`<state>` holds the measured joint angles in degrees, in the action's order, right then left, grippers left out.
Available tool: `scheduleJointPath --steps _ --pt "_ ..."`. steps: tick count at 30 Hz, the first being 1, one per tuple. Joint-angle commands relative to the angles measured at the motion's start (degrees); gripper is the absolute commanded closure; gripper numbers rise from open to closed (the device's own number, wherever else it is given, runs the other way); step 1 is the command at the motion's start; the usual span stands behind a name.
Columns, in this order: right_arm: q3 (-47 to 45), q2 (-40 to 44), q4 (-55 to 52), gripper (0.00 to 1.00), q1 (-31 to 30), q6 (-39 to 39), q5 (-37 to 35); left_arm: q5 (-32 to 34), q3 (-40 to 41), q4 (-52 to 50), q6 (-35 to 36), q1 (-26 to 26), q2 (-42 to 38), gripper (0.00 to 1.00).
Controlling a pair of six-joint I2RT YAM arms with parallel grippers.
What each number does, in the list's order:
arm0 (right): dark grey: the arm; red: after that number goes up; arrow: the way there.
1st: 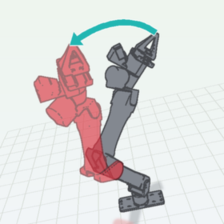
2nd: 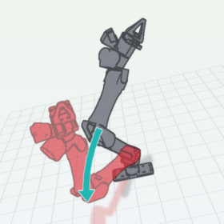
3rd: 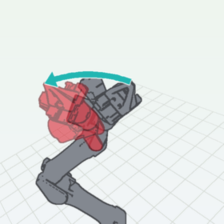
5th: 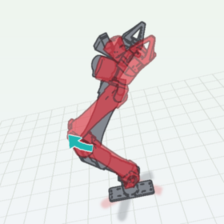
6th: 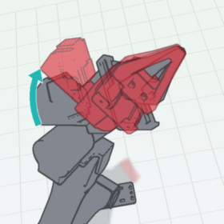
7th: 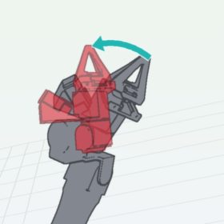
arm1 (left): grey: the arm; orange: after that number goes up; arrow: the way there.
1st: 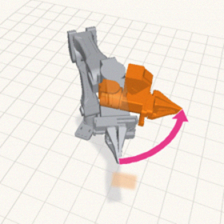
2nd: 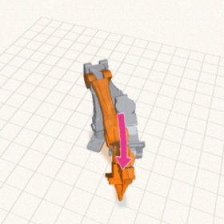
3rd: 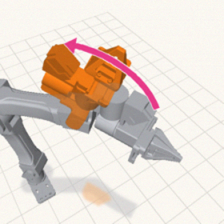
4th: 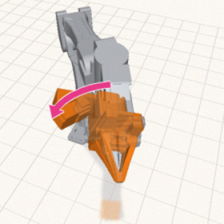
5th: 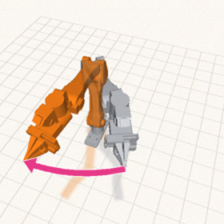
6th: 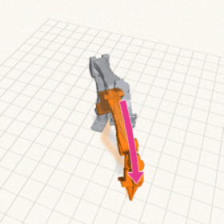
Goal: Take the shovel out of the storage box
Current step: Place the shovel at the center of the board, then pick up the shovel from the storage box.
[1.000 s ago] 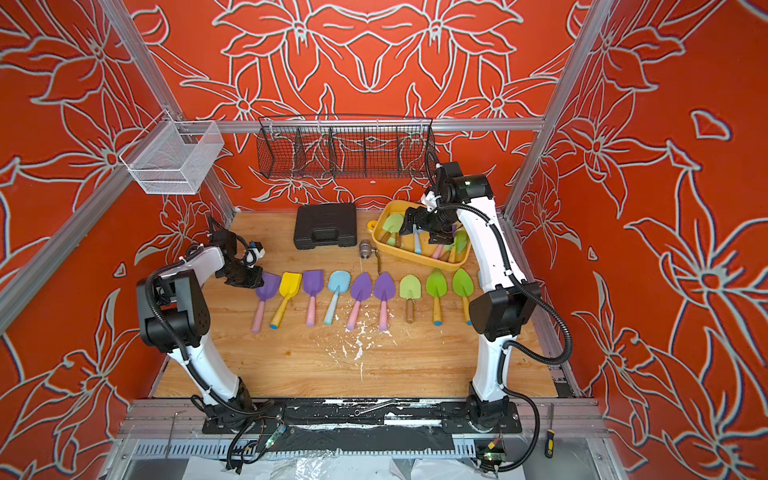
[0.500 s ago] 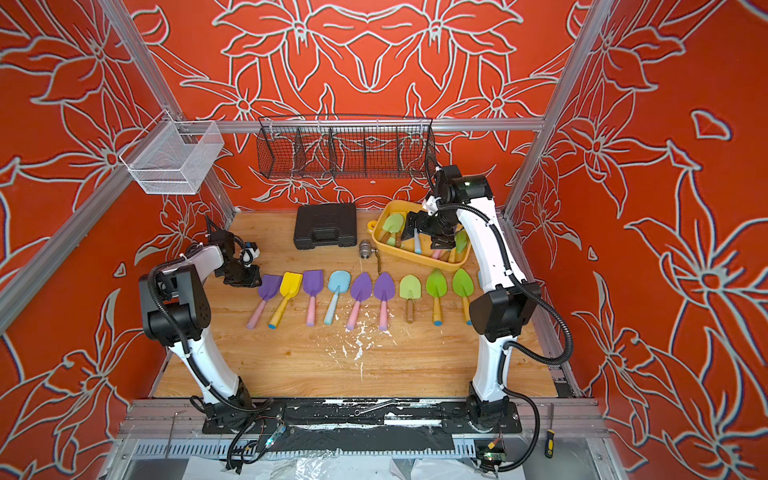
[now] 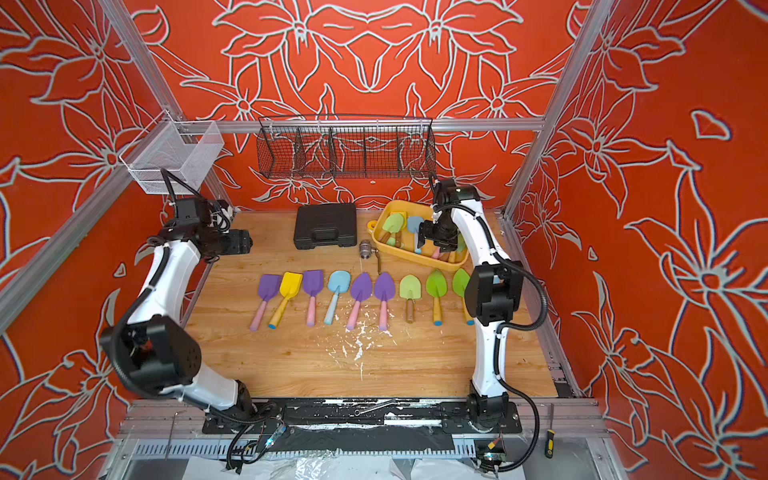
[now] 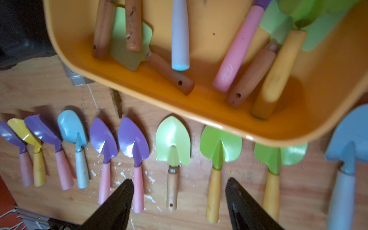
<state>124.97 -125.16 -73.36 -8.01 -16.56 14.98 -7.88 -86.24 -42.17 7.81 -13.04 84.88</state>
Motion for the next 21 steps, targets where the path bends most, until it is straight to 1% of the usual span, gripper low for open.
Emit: scheduleJointPath --steps 1,4,6,8,12,14,18,21 --pt "3.8 -4.7 5.1 0.30 -0.2 -0.2 2.0 -1.2 1.5 0.8 -6.3 7.9 -6.3 0.12" --pt "7.3 -9.3 7.7 0.32 -0.3 -1.6 2.2 0.1 2.5 2.2 -12.0 16.1 -10.7 0.12" --pt "8.9 -12.0 9.6 0.34 -0.3 -2.1 2.7 -1.6 4.1 4.2 -16.7 19.7 -13.2 0.12" --pt "11.2 -15.0 10.2 0.36 -0.3 -2.8 2.2 -1.2 5.2 5.5 -20.3 23.1 -15.4 0.12" --pt "16.4 -20.8 9.1 0.42 -0.3 -3.4 0.3 -2.2 5.7 6.8 -26.1 27.2 -18.5 0.11" --pt "18.5 -22.7 8.6 0.43 -0.3 -3.0 -1.1 -2.3 5.1 6.7 -27.3 28.8 -19.7 0.11" --pt "19.4 -25.1 7.8 0.45 -0.3 -1.6 -4.3 -1.2 3.4 5.9 -29.5 31.3 -20.6 0.10" --pt "19.5 -26.6 7.6 0.47 -0.3 -1.3 -4.7 -0.1 1.5 5.0 -29.8 32.9 -19.9 0.10"
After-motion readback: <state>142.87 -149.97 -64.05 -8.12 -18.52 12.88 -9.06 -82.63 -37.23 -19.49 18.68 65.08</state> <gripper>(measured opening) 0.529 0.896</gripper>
